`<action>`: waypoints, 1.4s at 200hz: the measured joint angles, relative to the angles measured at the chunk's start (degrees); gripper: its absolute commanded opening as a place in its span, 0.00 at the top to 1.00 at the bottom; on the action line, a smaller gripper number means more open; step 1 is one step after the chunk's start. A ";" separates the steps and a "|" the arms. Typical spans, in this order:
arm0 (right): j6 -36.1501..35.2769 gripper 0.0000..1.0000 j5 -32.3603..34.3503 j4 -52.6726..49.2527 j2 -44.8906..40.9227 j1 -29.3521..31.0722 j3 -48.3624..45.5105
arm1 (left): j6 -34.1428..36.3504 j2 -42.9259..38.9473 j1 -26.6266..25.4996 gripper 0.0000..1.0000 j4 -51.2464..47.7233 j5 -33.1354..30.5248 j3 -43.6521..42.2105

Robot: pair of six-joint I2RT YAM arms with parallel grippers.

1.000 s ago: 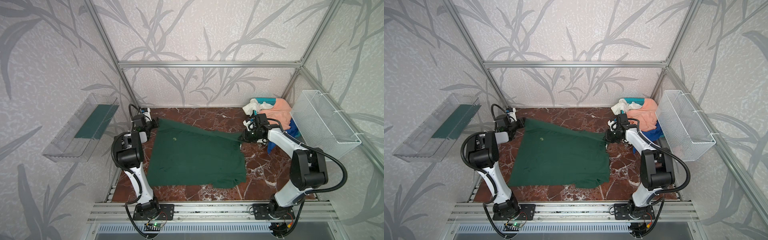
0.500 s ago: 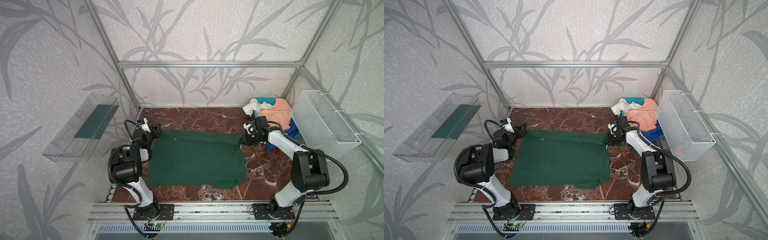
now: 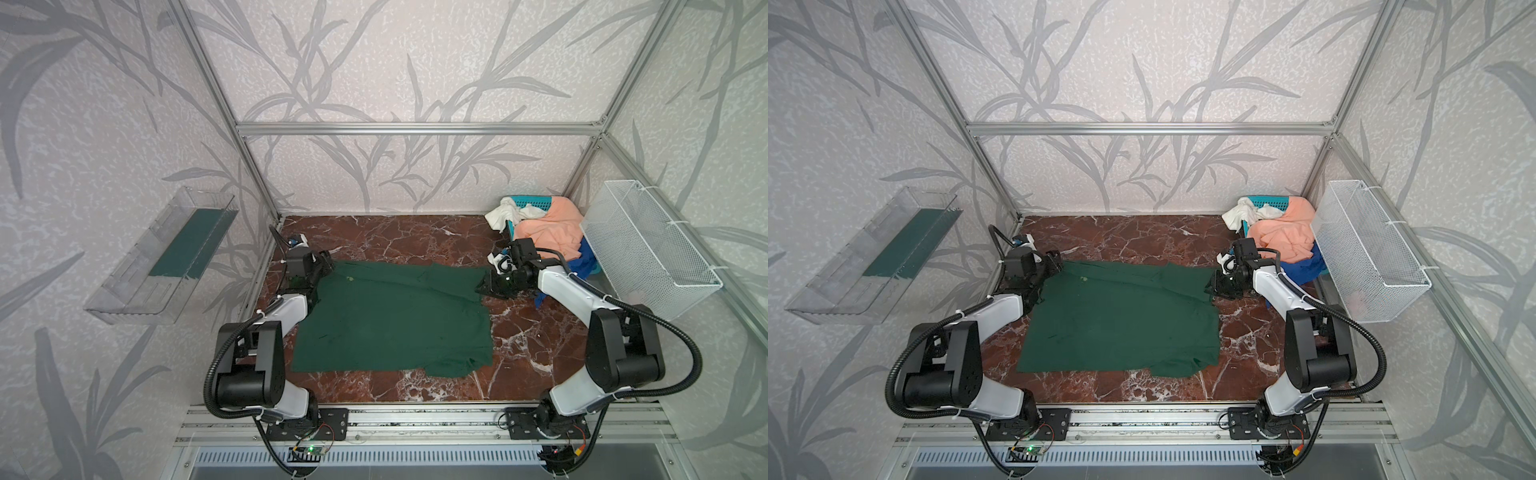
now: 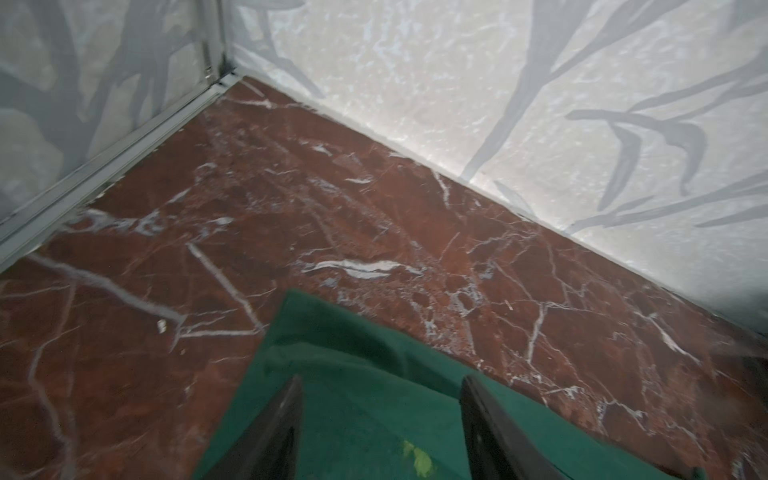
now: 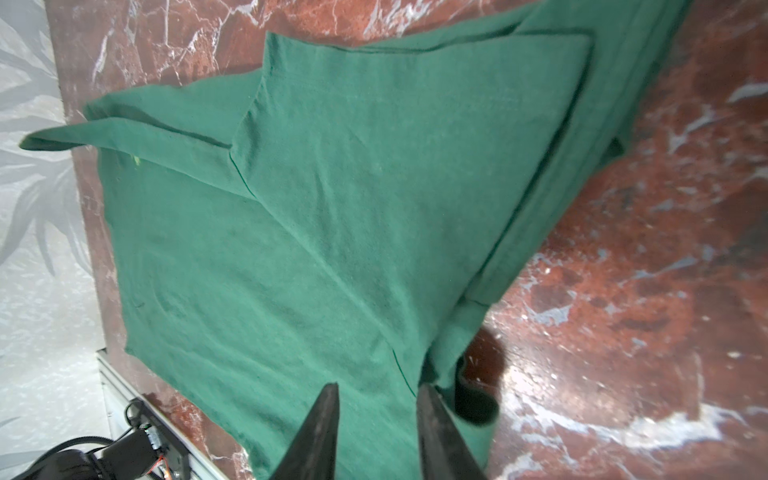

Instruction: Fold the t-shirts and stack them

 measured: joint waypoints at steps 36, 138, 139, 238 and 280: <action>-0.22 0.53 3.58 -2.40 1.55 4.52 5.31 | -1.70 1.84 0.33 0.30 -6.71 -1.92 3.06; -0.68 0.33 11.17 -5.92 29.07 13.31 37.13 | -2.89 15.93 1.05 0.28 -13.44 1.46 14.43; -0.72 0.33 11.37 -6.14 29.51 13.49 37.73 | -2.91 16.00 1.07 0.28 -13.53 1.55 14.51; -2.36 0.38 27.89 -25.83 53.35 20.68 72.87 | -3.87 19.21 2.91 0.38 -18.03 6.99 19.23; -2.12 0.56 32.79 -33.07 58.47 20.98 81.46 | -3.98 19.80 3.28 0.43 -18.03 8.55 19.23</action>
